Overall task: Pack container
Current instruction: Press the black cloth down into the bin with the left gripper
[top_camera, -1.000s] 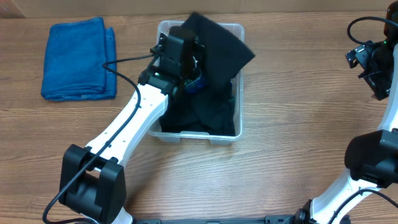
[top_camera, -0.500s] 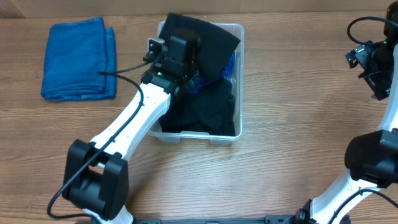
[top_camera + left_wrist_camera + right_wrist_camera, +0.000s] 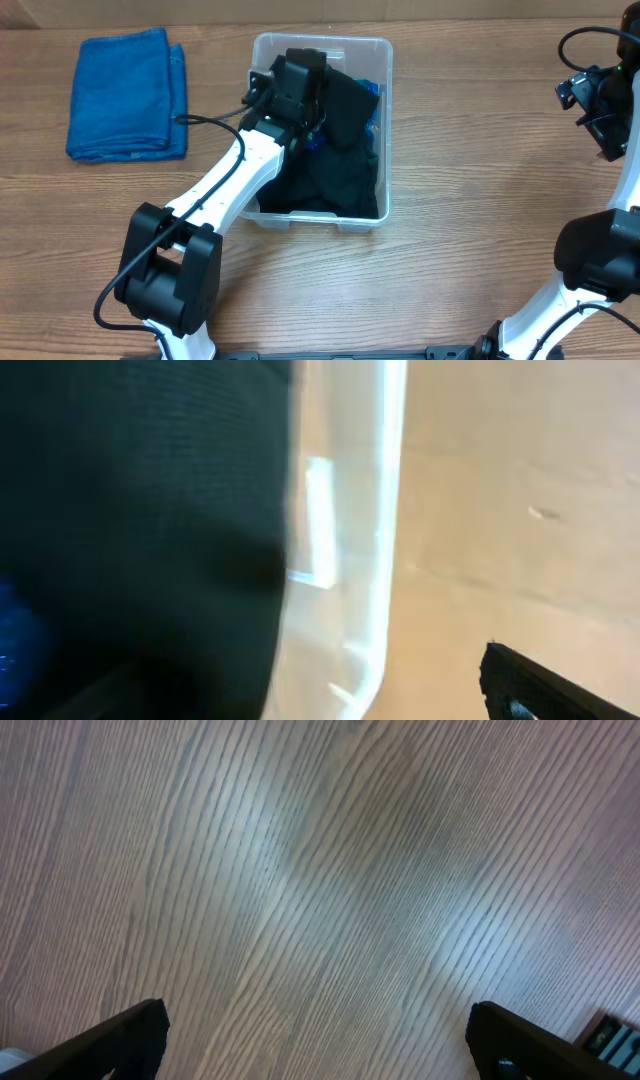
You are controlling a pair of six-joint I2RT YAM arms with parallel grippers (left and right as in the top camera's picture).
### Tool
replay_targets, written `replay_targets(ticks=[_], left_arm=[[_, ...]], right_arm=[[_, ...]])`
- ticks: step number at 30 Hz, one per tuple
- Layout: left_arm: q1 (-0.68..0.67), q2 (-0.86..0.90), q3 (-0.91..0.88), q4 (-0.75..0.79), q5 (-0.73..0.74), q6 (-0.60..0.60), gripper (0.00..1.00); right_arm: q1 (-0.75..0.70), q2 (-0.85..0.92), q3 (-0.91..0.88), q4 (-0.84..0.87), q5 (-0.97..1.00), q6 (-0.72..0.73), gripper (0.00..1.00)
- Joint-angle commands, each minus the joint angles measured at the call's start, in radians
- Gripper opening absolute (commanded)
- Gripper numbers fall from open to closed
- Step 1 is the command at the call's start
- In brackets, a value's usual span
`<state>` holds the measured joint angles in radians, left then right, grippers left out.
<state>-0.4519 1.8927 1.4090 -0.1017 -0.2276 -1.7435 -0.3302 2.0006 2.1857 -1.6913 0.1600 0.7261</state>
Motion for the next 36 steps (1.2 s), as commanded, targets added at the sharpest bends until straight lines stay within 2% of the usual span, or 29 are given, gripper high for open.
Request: replay_targets(ticks=[1, 2, 4, 10, 12, 15, 17, 19, 20, 21, 22, 23, 25, 26, 31, 36], left_arm=[[-0.007, 0.0, 0.024, 0.184, 0.115, 0.307, 1.0], [-0.007, 0.0, 0.025, 0.263, 0.164, 0.373, 1.0], [-0.007, -0.003, 0.025, 0.35, 0.239, 0.398, 1.0], [-0.006, -0.01, 0.027, 0.368, 0.331, 0.398, 1.0], [-0.005, -0.01, 0.027, 0.408, 0.36, 0.449, 1.0], [0.006, -0.01, 0.055, 0.407, 0.44, 0.71, 1.0], [0.019, -0.011, 0.098, 0.266, 0.479, 0.923, 1.0], [0.039, -0.01, 0.142, 0.067, 0.437, 1.101, 0.98], [0.048, -0.01, 0.151, -0.006, 0.399, 1.169, 0.76], [0.057, -0.01, 0.153, -0.054, 0.365, 1.217, 0.59], [0.069, -0.01, 0.153, -0.106, 0.315, 1.254, 0.46], [0.08, -0.01, 0.153, -0.164, 0.24, 1.271, 0.27], [0.095, -0.01, 0.153, -0.232, 0.16, 1.328, 0.16], [0.101, -0.009, 0.151, -0.254, 0.161, 1.356, 0.05], [0.113, 0.018, 0.15, -0.339, 0.148, 1.411, 0.04], [0.113, 0.131, 0.15, -0.406, 0.152, 1.422, 0.04]], right_arm=[[0.003, -0.026, 0.001, 0.003, 0.002, 0.004, 1.0], [0.003, -0.026, 0.001, 0.003, 0.002, 0.004, 1.0], [0.003, -0.026, 0.001, 0.003, 0.002, 0.004, 1.0], [0.003, -0.026, 0.001, 0.003, 0.002, 0.004, 1.0], [0.003, -0.026, 0.001, 0.003, 0.002, 0.004, 1.0], [0.003, -0.026, 0.001, 0.003, 0.002, 0.004, 1.0], [0.003, -0.026, 0.001, 0.003, 0.002, 0.004, 1.0], [0.003, -0.026, 0.001, 0.003, 0.002, 0.004, 1.0], [0.003, -0.026, 0.001, 0.003, 0.002, 0.004, 1.0], [0.003, -0.026, 0.001, 0.003, 0.002, 0.004, 1.0], [0.003, -0.026, 0.001, 0.003, 0.002, 0.004, 1.0], [0.003, -0.026, 0.001, 0.003, 0.002, 0.004, 1.0], [0.003, -0.026, 0.001, 0.003, 0.002, 0.004, 1.0], [0.003, -0.026, 0.001, 0.003, 0.002, 0.004, 1.0], [0.003, -0.026, 0.001, 0.003, 0.002, 0.004, 1.0], [0.003, -0.026, 0.001, 0.003, 0.002, 0.004, 1.0]])
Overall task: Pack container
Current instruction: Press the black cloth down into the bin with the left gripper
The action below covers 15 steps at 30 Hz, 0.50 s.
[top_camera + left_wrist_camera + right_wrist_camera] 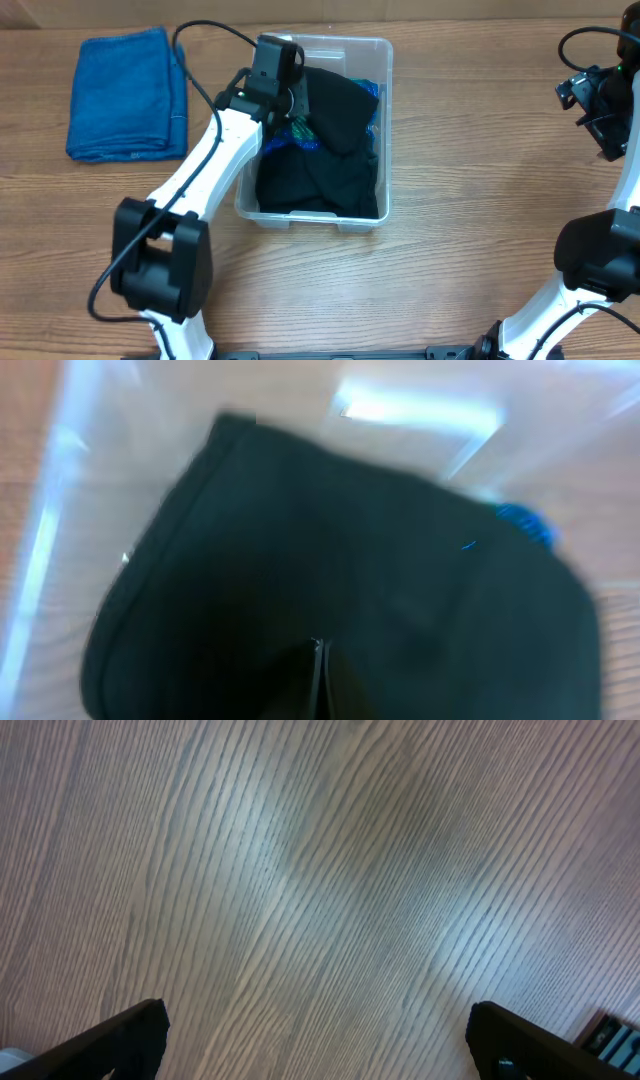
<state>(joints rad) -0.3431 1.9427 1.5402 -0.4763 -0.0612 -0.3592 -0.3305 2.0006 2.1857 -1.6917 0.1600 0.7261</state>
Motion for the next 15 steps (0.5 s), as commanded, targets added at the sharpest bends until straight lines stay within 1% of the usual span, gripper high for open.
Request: replay_targets(ticks=[1, 4, 8, 12, 15], left_arm=[[0.003, 0.098, 0.018, -0.05, -0.009, 0.038, 0.04], [0.0, 0.114, 0.019, -0.117, 0.04, 0.038, 0.04], [-0.02, 0.097, 0.036, -0.119, 0.051, 0.038, 0.04], [-0.024, -0.007, 0.115, -0.128, 0.051, 0.038, 0.04], [-0.043, -0.085, 0.148, -0.162, 0.051, 0.038, 0.04]], right_arm=[[0.003, -0.026, 0.001, 0.003, 0.002, 0.004, 1.0], [0.003, -0.026, 0.001, 0.003, 0.002, 0.004, 1.0], [0.003, -0.026, 0.001, 0.003, 0.002, 0.004, 1.0], [0.003, -0.026, 0.001, 0.003, 0.002, 0.004, 1.0], [0.003, -0.026, 0.001, 0.003, 0.002, 0.004, 1.0]])
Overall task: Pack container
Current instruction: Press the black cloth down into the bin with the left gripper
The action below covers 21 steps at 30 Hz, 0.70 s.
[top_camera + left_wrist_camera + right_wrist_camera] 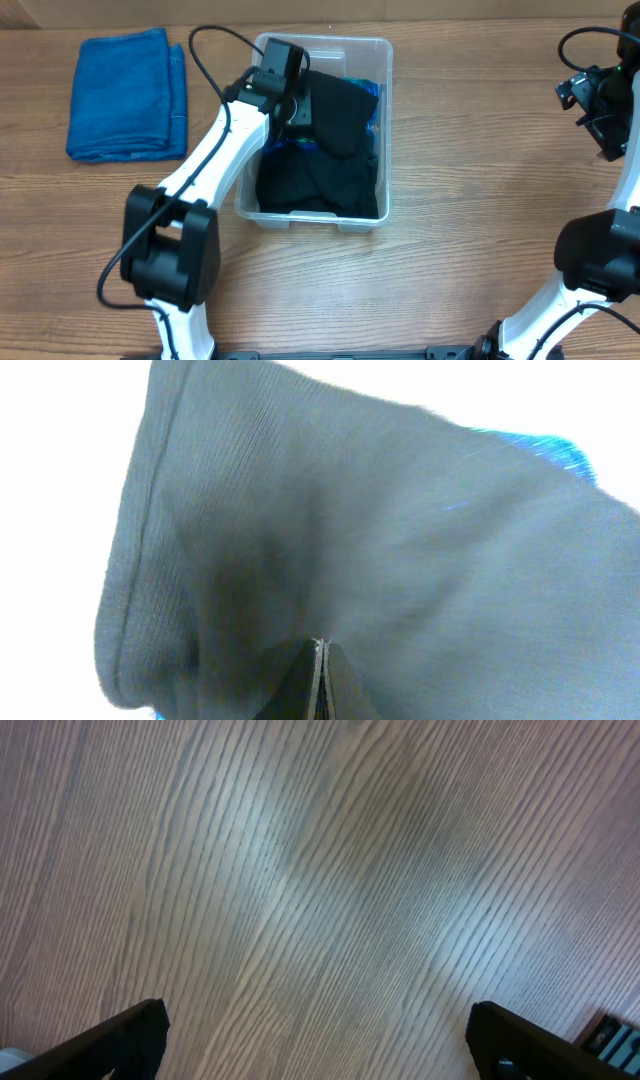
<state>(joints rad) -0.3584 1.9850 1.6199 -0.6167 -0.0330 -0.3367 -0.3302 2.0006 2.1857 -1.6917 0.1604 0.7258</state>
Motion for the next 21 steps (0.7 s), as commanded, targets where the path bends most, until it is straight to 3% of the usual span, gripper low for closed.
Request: replay_targets(ticks=[1, 6, 13, 16, 21], left_arm=[[-0.035, -0.14, 0.068, -0.045, 0.023, 0.015, 0.04], [-0.066, -0.123, 0.058, -0.174, 0.029, -0.011, 0.04], [-0.093, 0.051, 0.05, -0.157, 0.04, -0.012, 0.04], [-0.1, 0.156, 0.05, -0.153, 0.142, -0.012, 0.04], [-0.112, 0.183, 0.063, -0.112, 0.164, -0.031, 0.04]], right_arm=[[0.003, -0.026, 0.001, 0.003, 0.002, 0.004, 1.0], [0.003, -0.026, 0.001, 0.003, 0.002, 0.005, 1.0], [0.003, -0.026, 0.001, 0.003, 0.002, 0.005, 1.0], [0.003, -0.026, 0.001, 0.003, 0.002, 0.004, 1.0], [0.003, -0.026, 0.001, 0.003, 0.002, 0.005, 1.0]])
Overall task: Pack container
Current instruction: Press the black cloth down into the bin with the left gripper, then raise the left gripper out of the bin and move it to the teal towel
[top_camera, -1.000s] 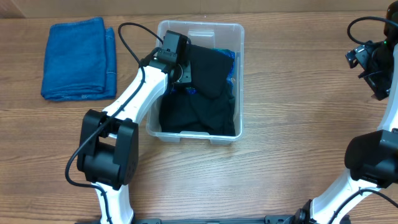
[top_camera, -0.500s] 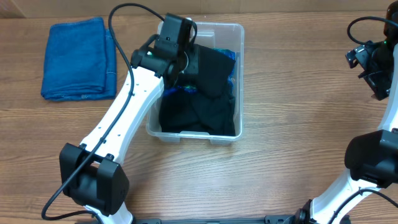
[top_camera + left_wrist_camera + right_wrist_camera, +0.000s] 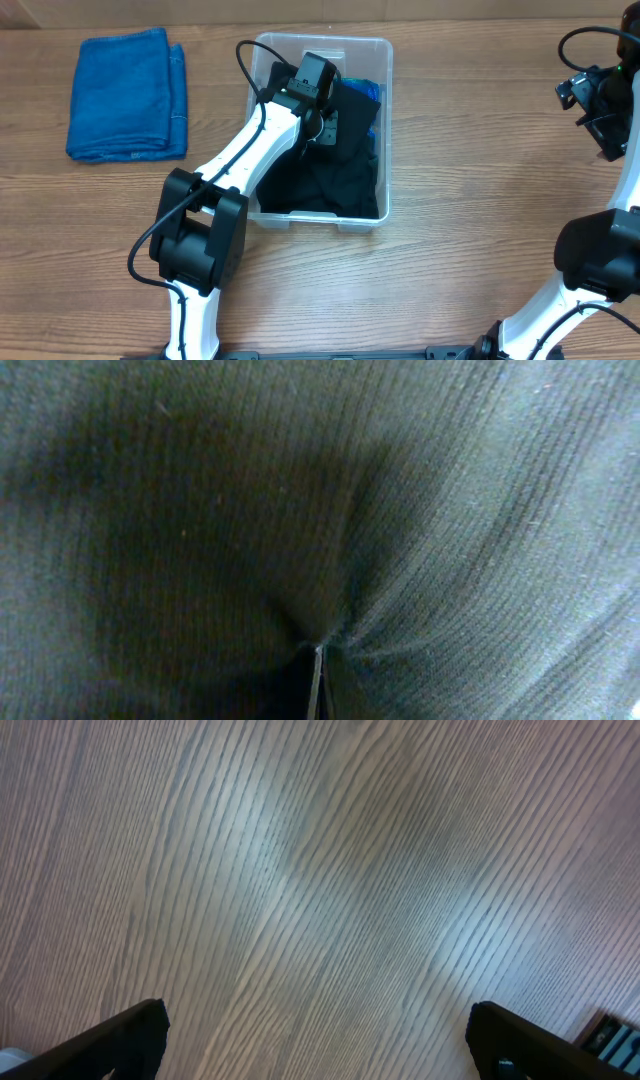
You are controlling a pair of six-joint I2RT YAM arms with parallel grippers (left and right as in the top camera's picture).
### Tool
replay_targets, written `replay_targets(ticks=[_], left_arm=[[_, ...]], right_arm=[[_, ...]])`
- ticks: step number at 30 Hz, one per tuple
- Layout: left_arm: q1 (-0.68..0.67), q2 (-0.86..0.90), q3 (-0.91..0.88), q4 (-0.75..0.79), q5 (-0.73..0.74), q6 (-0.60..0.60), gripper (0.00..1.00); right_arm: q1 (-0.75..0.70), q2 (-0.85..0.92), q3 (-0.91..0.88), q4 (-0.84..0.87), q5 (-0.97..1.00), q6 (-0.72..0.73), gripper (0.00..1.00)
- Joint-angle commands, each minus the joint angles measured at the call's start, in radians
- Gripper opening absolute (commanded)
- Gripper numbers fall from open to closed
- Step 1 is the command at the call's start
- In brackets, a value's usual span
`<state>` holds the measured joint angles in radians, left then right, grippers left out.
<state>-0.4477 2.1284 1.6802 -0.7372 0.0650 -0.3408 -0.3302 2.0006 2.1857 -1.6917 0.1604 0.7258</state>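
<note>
A clear plastic container (image 3: 386, 62) stands at the table's middle, filled with black cloth (image 3: 345, 178) and a bit of blue fabric (image 3: 371, 92) at its far right. My left gripper (image 3: 328, 122) is down inside it, shut, tips pressed into the black cloth (image 3: 450, 510), which puckers around them (image 3: 319, 658). Whether cloth is pinched between the tips cannot be told. At the far right, my right gripper (image 3: 320, 1040) is open over bare wood, its arm (image 3: 600, 100) near the table's edge.
A folded blue towel (image 3: 128, 93) lies at the back left of the wooden table (image 3: 480, 200). The left arm's cable loops over the container's left wall (image 3: 250, 75).
My left gripper has moved from the container's back left corner rightward and down into the black cloth, which now fills its view. The right arm has not moved.
My left gripper first looked down over the container's wall. It then stood shut at the back left rim facing the black cloth, drew closer to it, and now presses into it near the container's middle. The right gripper stayed open throughout.
</note>
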Motion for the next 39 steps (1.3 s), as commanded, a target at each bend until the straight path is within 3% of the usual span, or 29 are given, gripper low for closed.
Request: replay_targets(ticks=[1, 11, 24, 32, 33, 34, 36, 37, 38, 39], left_arm=[[-0.023, 0.028, 0.019, 0.009, 0.066, -0.026, 0.04], [-0.04, -0.106, 0.157, 0.061, 0.063, -0.05, 0.04], [-0.034, 0.156, 0.155, 0.118, -0.11, -0.063, 0.04], [0.044, -0.057, 0.232, 0.135, -0.187, 0.006, 0.05], [0.065, -0.102, 0.233, 0.132, -0.215, 0.007, 0.16], [0.085, -0.135, 0.233, 0.124, -0.227, 0.019, 0.41], [0.139, -0.19, 0.233, 0.103, -0.23, 0.061, 0.36], [0.172, -0.212, 0.233, 0.079, -0.23, 0.076, 0.47], [0.203, -0.225, 0.233, 0.051, -0.23, 0.091, 0.85], [0.235, -0.232, 0.233, 0.018, -0.23, 0.095, 0.91]], right_arm=[[0.003, -0.026, 0.001, 0.003, 0.002, 0.005, 1.0], [0.003, -0.026, 0.001, 0.003, 0.002, 0.005, 1.0], [0.003, -0.026, 0.001, 0.035, 0.002, 0.004, 1.0], [0.003, -0.026, 0.001, 0.053, 0.002, 0.005, 1.0], [0.003, -0.026, 0.001, 0.053, 0.002, 0.005, 1.0], [0.003, -0.026, 0.001, 0.053, 0.002, 0.004, 1.0], [0.003, -0.026, 0.001, 0.053, 0.002, 0.005, 1.0], [0.003, -0.026, 0.001, 0.053, 0.002, 0.004, 1.0], [0.003, -0.026, 0.001, 0.053, 0.002, 0.005, 1.0], [0.003, -0.026, 0.001, 0.053, 0.002, 0.004, 1.0]])
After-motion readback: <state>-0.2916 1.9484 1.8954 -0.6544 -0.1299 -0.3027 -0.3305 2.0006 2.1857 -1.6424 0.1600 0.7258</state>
